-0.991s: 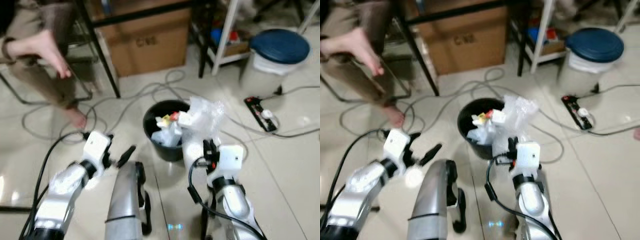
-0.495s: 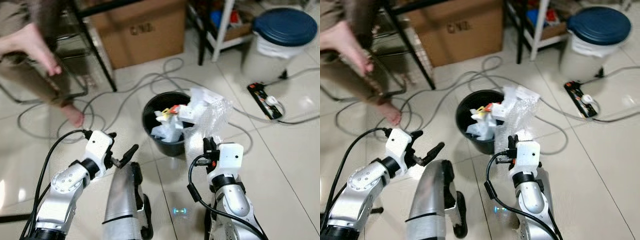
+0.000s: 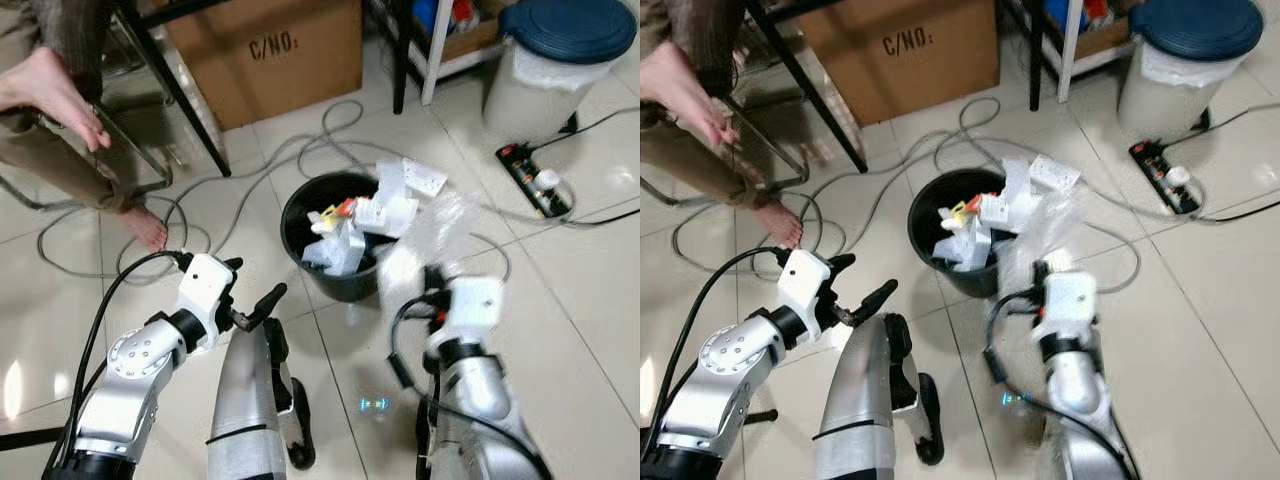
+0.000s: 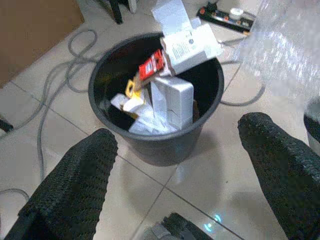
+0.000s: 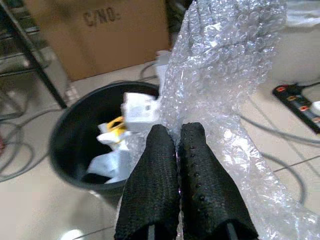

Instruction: Picking trash to rubbish bin

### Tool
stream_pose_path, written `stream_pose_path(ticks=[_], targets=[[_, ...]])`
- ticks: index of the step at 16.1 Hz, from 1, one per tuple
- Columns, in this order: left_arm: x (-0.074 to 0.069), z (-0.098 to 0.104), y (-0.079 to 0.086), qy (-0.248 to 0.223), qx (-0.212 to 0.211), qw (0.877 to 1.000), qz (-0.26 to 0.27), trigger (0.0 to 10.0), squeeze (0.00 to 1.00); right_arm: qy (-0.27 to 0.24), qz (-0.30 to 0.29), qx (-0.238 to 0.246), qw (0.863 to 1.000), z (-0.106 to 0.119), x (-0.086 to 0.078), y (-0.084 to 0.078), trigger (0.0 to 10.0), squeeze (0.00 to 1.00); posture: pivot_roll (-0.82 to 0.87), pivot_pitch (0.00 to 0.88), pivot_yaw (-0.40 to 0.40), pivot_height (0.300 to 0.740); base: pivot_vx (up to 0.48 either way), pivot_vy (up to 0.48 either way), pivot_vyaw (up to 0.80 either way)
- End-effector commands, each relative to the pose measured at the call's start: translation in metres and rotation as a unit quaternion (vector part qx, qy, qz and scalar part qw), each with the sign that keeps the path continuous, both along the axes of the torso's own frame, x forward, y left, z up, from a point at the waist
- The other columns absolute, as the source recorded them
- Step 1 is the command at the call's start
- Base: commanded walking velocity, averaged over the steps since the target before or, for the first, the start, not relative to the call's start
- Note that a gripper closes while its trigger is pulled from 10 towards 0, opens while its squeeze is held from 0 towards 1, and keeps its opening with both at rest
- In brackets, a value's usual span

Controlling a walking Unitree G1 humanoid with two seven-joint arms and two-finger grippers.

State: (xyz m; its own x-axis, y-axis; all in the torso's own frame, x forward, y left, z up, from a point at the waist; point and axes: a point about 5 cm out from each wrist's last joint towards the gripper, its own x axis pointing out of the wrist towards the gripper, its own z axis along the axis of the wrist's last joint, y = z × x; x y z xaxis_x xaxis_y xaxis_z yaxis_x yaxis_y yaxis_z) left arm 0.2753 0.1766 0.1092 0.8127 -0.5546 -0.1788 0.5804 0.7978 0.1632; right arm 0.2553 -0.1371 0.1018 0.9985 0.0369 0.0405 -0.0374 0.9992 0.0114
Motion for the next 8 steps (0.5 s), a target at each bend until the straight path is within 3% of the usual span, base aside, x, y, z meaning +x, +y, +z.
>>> stream_pose_path(ticks=[1, 4, 7, 8], targets=[[-0.005, -0.003, 0.006, 0.014, 0.009, 1.000, -0.001, 10.0, 0.00, 0.004, -0.009, 0.003, 1.000, -0.002, 0.001, -0.005, 0.0, 0.00, 0.02, 0.405, 0.192, 0.540, 0.000, 0.000, 0.00], [-0.007, -0.001, 0.009, 0.016, 0.013, 1.000, -0.002, 10.0, 0.00, -0.007, -0.017, -0.006, 1.000, 0.004, 0.010, -0.017, 0.0, 0.00, 0.05, 0.427, 0.202, 0.540, 0.000, 0.000, 0.00], [-0.016, 0.003, 0.018, 0.021, 0.022, 1.000, 0.003, 10.0, 0.00, -0.028, -0.027, -0.018, 0.999, 0.017, 0.033, -0.034, 0.0, 0.00, 0.10, 0.441, 0.213, 0.540, 0.000, 0.000, 0.00], [-0.018, 0.006, 0.021, 0.020, 0.026, 0.999, 0.009, 10.0, 0.00, -0.036, -0.022, -0.022, 0.999, 0.024, 0.051, -0.038, 0.0, 0.00, 0.12, 0.453, 0.210, 0.540, 0.000, 0.000, 0.00]])
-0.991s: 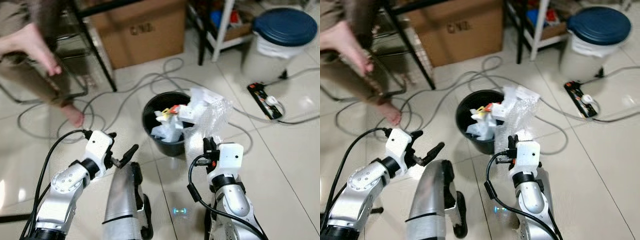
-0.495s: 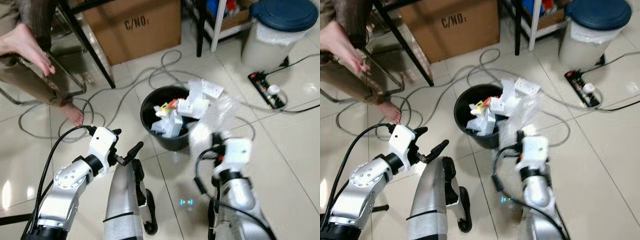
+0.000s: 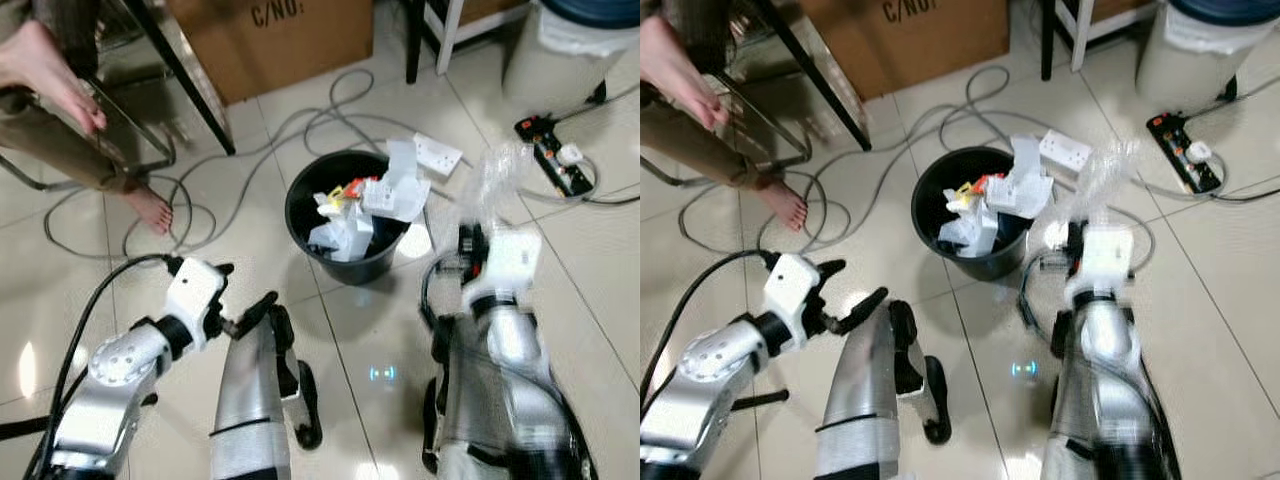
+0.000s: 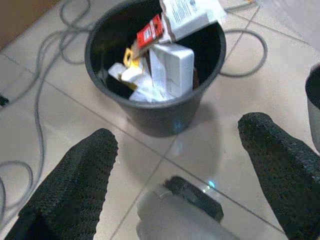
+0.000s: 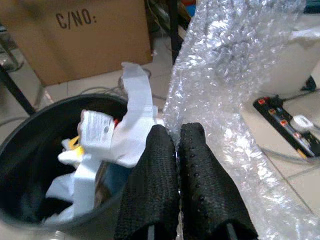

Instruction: Picking trash to rubbish bin

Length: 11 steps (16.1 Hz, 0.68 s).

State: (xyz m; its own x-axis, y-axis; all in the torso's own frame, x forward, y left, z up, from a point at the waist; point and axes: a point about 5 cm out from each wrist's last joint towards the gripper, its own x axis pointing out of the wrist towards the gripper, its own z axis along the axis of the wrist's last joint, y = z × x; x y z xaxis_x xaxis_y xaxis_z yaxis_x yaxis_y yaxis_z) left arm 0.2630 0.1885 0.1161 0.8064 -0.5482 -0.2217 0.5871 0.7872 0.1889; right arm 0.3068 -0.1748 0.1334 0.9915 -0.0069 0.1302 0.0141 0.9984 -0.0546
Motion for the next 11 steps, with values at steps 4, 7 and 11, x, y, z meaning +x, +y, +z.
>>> stream_pose_path(ticks=[4, 7, 11], targets=[[-0.010, 0.006, 0.013, 0.005, -0.002, 0.999, 0.033, 10.0, 0.00, -0.007, 0.031, -0.005, 0.999, 0.015, 0.040, 0.003, 0.0, 0.00, 0.16, 0.462, 0.200, 0.540, 0.000, 0.000, 0.00], [-0.016, 0.008, 0.011, 0.006, -0.006, 0.999, 0.038, 10.0, 0.00, -0.019, 0.032, -0.009, 0.999, 0.029, 0.059, 0.005, 0.0, 0.00, 0.19, 0.461, 0.189, 0.540, 0.000, 0.000, 0.00], [-0.020, 0.011, 0.012, 0.009, -0.008, 0.999, 0.048, 10.0, 0.00, -0.026, 0.063, 0.020, 0.997, 0.038, 0.074, 0.022, 0.0, 0.00, 0.21, 0.471, 0.180, 0.540, 0.000, 0.000, 0.00]])
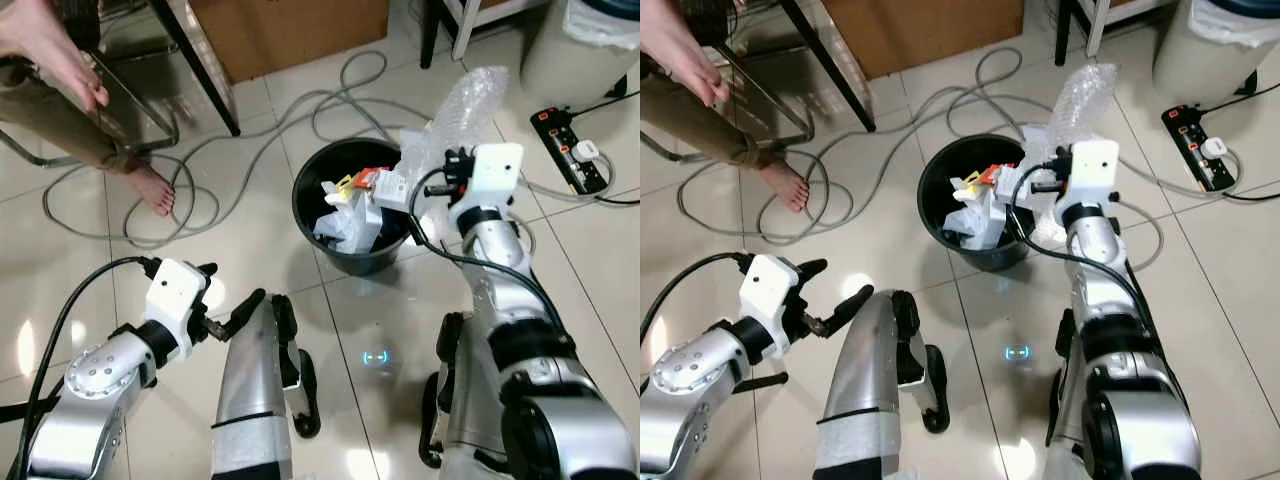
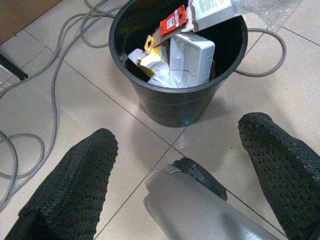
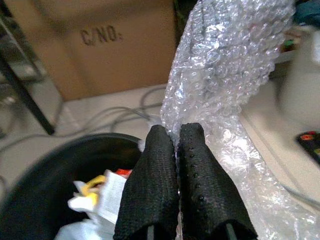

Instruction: Picking trash to rubbish bin

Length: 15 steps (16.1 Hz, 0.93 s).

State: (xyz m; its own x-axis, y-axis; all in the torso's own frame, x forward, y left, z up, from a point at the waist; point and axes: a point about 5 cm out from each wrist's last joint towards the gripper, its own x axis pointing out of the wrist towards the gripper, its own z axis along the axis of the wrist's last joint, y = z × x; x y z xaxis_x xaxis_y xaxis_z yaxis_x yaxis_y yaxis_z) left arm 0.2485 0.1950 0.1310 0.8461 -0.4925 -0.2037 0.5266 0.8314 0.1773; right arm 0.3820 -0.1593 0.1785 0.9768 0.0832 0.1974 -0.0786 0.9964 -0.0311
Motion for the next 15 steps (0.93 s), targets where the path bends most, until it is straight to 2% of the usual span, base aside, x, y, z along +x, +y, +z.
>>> stream_pose_path(ticks=[1, 3, 4, 6, 7, 10, 12, 15], targets=[[-0.005, -0.002, 0.005, 0.013, 0.001, 1.000, 0.012, 10.0, 0.00, 0.003, 0.031, 0.011, 0.999, -0.005, 0.001, 0.013, 0.0, 0.00, 0.22, 0.476, 0.183, 0.540, 0.000, 0.000, 0.00], [-0.006, 0.000, 0.005, 0.014, 0.000, 1.000, 0.013, 10.0, 0.00, -0.001, 0.051, 0.014, 0.999, -0.002, 0.003, 0.021, 0.0, 0.00, 0.23, 0.480, 0.188, 0.540, 0.000, 0.000, 0.00], [-0.008, 0.004, 0.005, 0.013, -0.001, 1.000, 0.015, 10.0, 0.00, -0.012, 0.099, 0.038, 0.994, 0.005, 0.006, 0.039, 0.0, 0.00, 0.25, 0.484, 0.197, 0.540, 0.000, 0.000, 0.00], [-0.009, 0.006, 0.006, 0.015, -0.004, 1.000, 0.016, 10.0, 0.00, -0.016, 0.125, 0.051, 0.991, 0.009, 0.007, 0.053, 0.0, 0.00, 0.26, 0.487, 0.206, 0.540, 0.000, 0.000, 0.00], [-0.009, 0.009, 0.004, 0.017, -0.019, 0.999, 0.022, 10.0, 0.00, -0.013, 0.130, 0.069, 0.989, 0.008, 0.007, 0.057, 0.0, 0.00, 0.26, 0.488, 0.207, 0.540, 0.000, 0.000, 0.00], [-0.008, 0.014, -0.003, 0.018, -0.048, 0.998, 0.022, 10.0, 0.00, -0.004, 0.129, 0.085, 0.988, 0.000, 0.005, 0.057, 0.0, 0.00, 0.26, 0.491, 0.203, 0.540, 0.000, 0.000, 0.00], [-0.009, 0.016, -0.013, 0.026, -0.073, 0.997, 0.011, 10.0, 0.00, 0.000, 0.125, 0.086, 0.988, -0.005, 0.005, 0.050, 0.0, 0.00, 0.24, 0.489, 0.198, 0.540, 0.000, 0.000, 0.00], [-0.010, 0.017, -0.018, 0.030, -0.082, 0.996, 0.006, 10.0, 0.00, 0.001, 0.115, 0.087, 0.990, -0.005, 0.006, 0.042, 0.0, 0.00, 0.23, 0.485, 0.192, 0.540, 0.000, 0.000, 0.00]])
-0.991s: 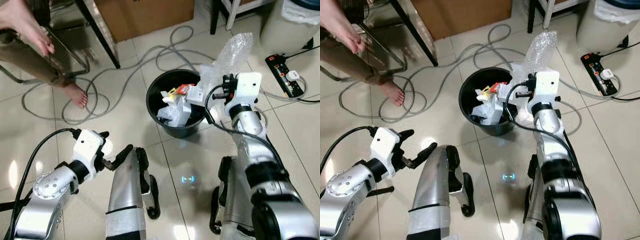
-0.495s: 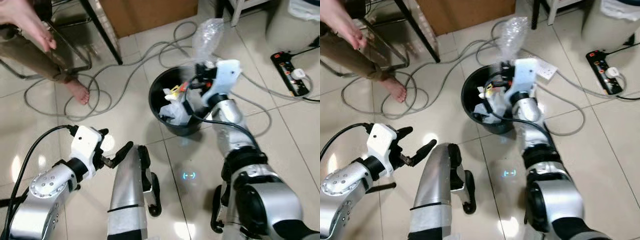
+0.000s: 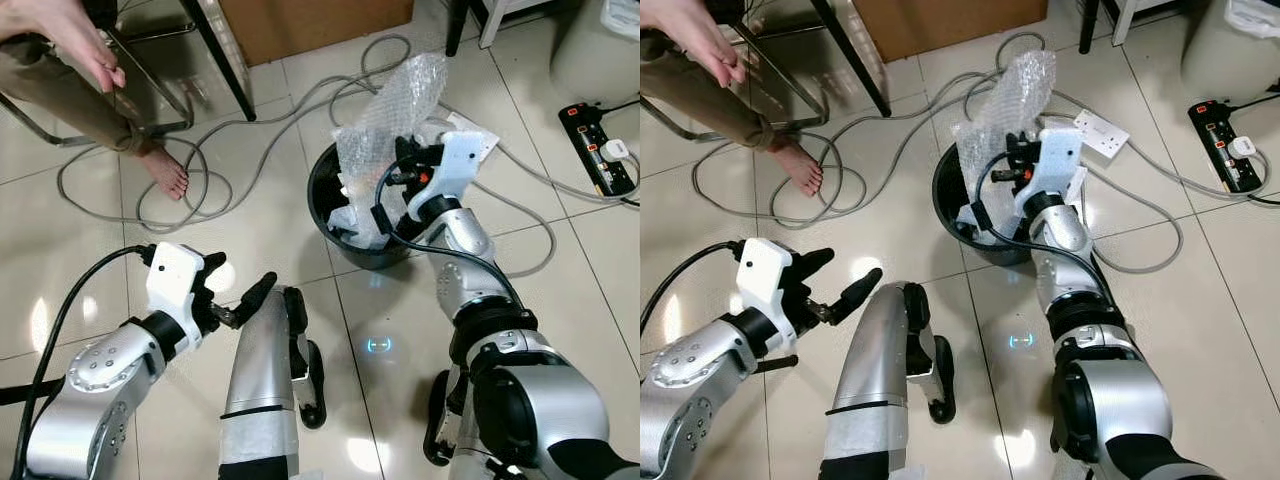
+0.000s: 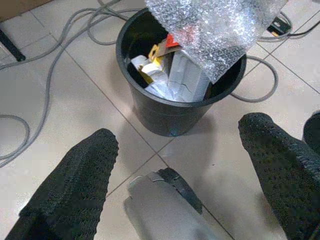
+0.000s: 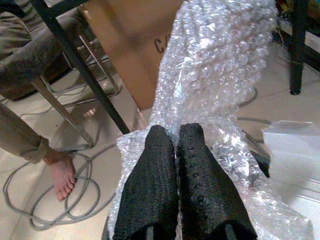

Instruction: Picking trash to rubbish bin

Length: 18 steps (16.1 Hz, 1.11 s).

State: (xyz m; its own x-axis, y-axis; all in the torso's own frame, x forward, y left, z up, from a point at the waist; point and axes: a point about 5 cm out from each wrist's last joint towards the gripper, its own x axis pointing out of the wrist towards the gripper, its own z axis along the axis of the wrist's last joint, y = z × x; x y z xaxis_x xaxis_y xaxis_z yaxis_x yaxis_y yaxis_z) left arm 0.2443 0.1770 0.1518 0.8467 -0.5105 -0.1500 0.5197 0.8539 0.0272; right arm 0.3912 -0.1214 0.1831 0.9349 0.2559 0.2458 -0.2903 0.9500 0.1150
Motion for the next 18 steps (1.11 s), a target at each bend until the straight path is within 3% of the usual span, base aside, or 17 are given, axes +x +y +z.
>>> stream_pose_path(ticks=[1, 5, 6, 8, 15, 18], targets=[[-0.005, -0.004, -0.001, 0.016, -0.005, 1.000, -0.001, 10.0, 0.00, 0.015, 0.007, 0.008, 1.000, -0.010, -0.003, 0.003, 0.0, 0.00, 0.23, 0.485, 0.192, 0.540, 0.000, 0.000, 0.00], [-0.007, -0.002, -0.001, 0.020, -0.006, 1.000, 0.001, 10.0, 0.00, 0.022, 0.030, 0.013, 0.999, -0.010, -0.001, 0.017, 0.0, 0.00, 0.24, 0.488, 0.194, 0.540, 0.000, 0.000, 0.00], [-0.007, 0.000, -0.002, 0.019, -0.008, 1.000, 0.002, 10.0, 0.00, 0.030, 0.029, 0.033, 0.999, -0.010, 0.000, 0.017, 0.0, 0.00, 0.25, 0.490, 0.193, 0.540, 0.000, 0.000, 0.00], [-0.008, 0.002, -0.004, 0.017, -0.013, 1.000, 0.003, 10.0, 0.00, 0.061, 0.024, 0.080, 0.995, -0.021, 0.000, 0.013, 0.0, 0.00, 0.25, 0.485, 0.190, 0.540, 0.000, 0.000, 0.00], [-0.008, 0.003, -0.002, 0.020, -0.008, 1.000, 0.004, 10.0, 0.00, 0.162, -0.010, 0.132, 0.978, -0.066, -0.012, 0.000, 0.0, 0.00, 0.26, 0.486, 0.194, 0.540, 0.000, 0.000, 0.00], [-0.010, 0.003, -0.001, 0.021, -0.005, 1.000, 0.004, 10.0, 0.00, 0.180, -0.028, 0.109, 0.977, -0.076, -0.016, -0.004, 0.0, 0.00, 0.27, 0.489, 0.197, 0.540, 0.000, 0.000, 0.00]])
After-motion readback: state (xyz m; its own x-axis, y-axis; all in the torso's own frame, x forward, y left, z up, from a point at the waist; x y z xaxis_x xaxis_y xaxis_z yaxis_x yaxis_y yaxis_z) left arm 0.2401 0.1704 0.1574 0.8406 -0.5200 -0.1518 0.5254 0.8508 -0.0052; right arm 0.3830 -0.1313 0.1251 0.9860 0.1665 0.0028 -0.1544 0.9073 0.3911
